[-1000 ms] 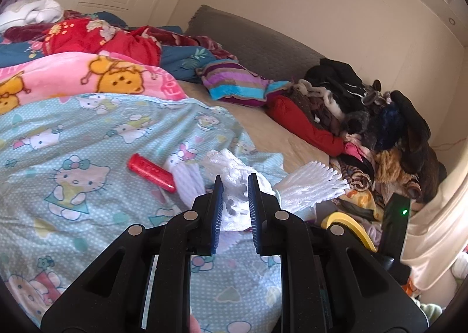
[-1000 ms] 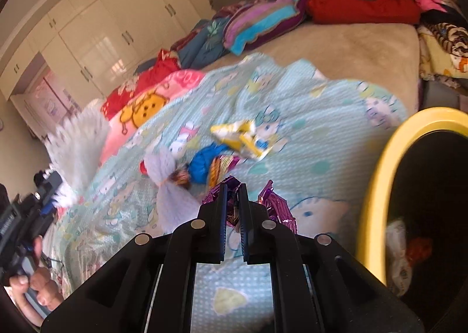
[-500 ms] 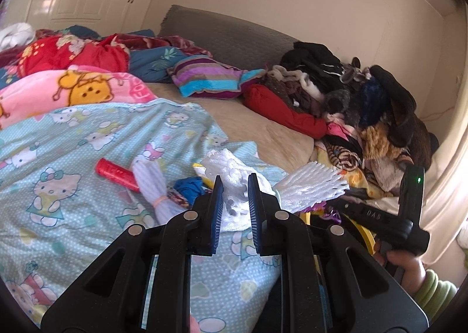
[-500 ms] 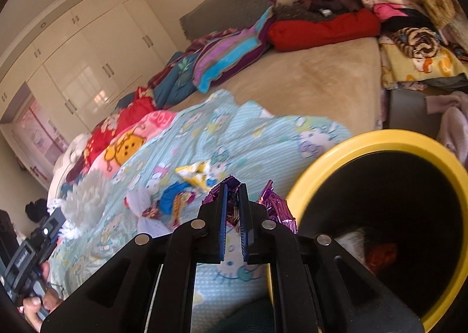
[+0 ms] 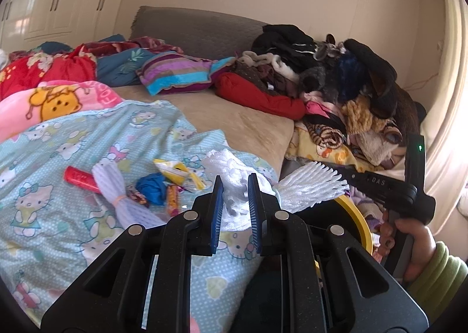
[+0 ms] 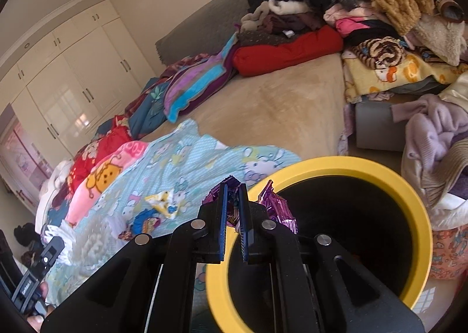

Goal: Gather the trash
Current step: 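Lift and carry the white mesh and purple wrapper over the bin with both grippers, then open both grippers to drop the white mesh and purple wrapper into the bin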

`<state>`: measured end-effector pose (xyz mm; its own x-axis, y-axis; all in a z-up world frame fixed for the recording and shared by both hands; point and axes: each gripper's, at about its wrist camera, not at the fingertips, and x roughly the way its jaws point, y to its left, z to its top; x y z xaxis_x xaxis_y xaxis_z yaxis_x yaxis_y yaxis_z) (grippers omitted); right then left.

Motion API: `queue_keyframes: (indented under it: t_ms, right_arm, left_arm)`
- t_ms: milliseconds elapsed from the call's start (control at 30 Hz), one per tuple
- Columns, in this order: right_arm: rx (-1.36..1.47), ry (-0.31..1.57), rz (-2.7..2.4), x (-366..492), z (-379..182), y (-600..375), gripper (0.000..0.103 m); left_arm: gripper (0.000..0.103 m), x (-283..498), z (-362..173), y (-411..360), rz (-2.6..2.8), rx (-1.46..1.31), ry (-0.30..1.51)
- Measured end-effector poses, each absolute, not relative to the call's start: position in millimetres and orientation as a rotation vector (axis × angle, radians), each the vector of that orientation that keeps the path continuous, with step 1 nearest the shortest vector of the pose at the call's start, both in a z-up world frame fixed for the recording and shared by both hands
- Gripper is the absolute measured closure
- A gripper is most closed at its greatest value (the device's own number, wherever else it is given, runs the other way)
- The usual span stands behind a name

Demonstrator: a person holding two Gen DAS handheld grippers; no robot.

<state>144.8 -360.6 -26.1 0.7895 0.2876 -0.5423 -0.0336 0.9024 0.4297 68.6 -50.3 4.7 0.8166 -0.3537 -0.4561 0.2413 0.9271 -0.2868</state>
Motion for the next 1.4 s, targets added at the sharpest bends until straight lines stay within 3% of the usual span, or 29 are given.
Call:
queue_keyframes:
  t_ms: [733, 1400]
  right_arm:
    - [0.437, 0.622, 0.059, 137, -26, -408, 0.095]
    - [0.463, 0.694, 0.014, 144, -53, -428, 0.095]
  left_arm:
    - [0.091, 67, -6, -106, -0.42, -0.108, 0.566]
    - [0.091, 88, -50, -184, -0.523, 0.067, 0.681]
